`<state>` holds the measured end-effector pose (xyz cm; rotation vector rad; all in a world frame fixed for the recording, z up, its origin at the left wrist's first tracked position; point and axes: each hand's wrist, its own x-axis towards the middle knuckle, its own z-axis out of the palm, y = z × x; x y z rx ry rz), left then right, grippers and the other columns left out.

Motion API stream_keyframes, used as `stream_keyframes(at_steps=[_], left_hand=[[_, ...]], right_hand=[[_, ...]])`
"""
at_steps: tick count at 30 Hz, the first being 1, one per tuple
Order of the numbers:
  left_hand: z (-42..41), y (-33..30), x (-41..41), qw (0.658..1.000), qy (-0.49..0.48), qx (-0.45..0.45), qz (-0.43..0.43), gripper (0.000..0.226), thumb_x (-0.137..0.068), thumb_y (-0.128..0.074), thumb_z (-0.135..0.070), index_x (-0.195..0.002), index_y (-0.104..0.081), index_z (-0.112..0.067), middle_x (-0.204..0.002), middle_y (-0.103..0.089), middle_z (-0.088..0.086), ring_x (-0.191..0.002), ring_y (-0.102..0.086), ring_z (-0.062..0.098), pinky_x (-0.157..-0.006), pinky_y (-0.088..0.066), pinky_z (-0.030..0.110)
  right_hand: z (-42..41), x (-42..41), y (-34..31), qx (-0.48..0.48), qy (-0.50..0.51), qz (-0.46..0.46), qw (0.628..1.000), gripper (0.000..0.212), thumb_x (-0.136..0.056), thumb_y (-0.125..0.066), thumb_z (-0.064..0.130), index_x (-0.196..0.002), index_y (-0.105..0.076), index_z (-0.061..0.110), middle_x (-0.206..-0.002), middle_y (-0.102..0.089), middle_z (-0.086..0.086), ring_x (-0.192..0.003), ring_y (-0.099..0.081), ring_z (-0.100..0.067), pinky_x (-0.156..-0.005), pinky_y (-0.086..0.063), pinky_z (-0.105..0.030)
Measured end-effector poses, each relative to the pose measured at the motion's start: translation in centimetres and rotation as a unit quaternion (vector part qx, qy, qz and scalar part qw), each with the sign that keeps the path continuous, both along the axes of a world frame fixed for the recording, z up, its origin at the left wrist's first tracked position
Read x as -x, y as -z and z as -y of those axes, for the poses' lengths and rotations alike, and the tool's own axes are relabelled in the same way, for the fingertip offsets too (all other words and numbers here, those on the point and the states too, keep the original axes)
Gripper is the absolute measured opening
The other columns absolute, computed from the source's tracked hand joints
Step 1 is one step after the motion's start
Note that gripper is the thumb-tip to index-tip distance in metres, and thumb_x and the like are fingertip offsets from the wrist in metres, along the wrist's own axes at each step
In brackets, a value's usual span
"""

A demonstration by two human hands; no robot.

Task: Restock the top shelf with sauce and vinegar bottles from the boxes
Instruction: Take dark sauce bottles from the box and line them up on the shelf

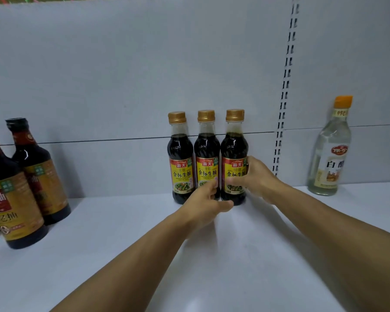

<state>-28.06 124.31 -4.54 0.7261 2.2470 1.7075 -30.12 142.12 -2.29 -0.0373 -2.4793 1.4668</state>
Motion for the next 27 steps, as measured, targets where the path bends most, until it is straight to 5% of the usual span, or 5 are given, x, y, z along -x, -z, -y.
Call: stream_keyframes(at_steps=[6,18,24,27], left_hand=[[-0.5,0.1,-0.1,1.000,0.001,0.010,0.001,0.055,-0.088,-0.066,-0.007,-0.135,-0.045,-0.027,-0.107,-0.054,-0.027,-0.114,-0.050,0.004,-0.100,-0.037,0.025],[-0.8,0.1,-0.8,0.999,-0.017,0.038,-0.011,0.064,-0.080,-0.069,-0.021,-0.140,-0.047,-0.029,-0.131,-0.057,-0.015,-0.126,-0.050,0.007,-0.113,-0.036,0.036],[-0.7,0.1,-1.7,0.999,-0.030,0.036,-0.002,0.064,-0.089,-0.066,-0.010,-0.146,-0.040,-0.018,-0.117,-0.051,-0.016,-0.122,-0.045,0.005,-0.103,-0.034,0.025],[-0.5,0.1,-2.0,0.998,-0.041,0.047,0.000,0.068,-0.089,-0.067,-0.013,-0.149,-0.035,-0.018,-0.137,-0.050,-0.007,-0.129,-0.041,0.006,-0.108,-0.034,0.029]], right_hand=[[-0.7,0.7,-0.1,0.010,-0.016,0.022,1.000,0.053,-0.074,-0.083,0.010,-0.119,-0.055,0.018,-0.108,-0.070,0.002,-0.102,-0.066,-0.018,-0.096,-0.052,-0.045],[-0.9,0.7,0.9,-0.011,0.017,-0.021,1.000,0.060,-0.078,-0.081,0.020,-0.128,-0.049,0.018,-0.109,-0.061,0.007,-0.101,-0.059,-0.014,-0.082,-0.046,-0.030],[-0.5,1.3,1.2,-0.029,0.042,-0.027,0.998,0.062,-0.076,-0.083,0.027,-0.125,-0.046,0.016,-0.106,-0.058,0.007,-0.098,-0.058,-0.014,-0.076,-0.045,-0.027],[-0.4,1.7,1.5,-0.041,0.053,-0.031,0.997,0.065,-0.075,-0.083,0.029,-0.124,-0.044,0.015,-0.108,-0.057,0.004,-0.100,-0.058,-0.017,-0.081,-0.049,-0.032]])
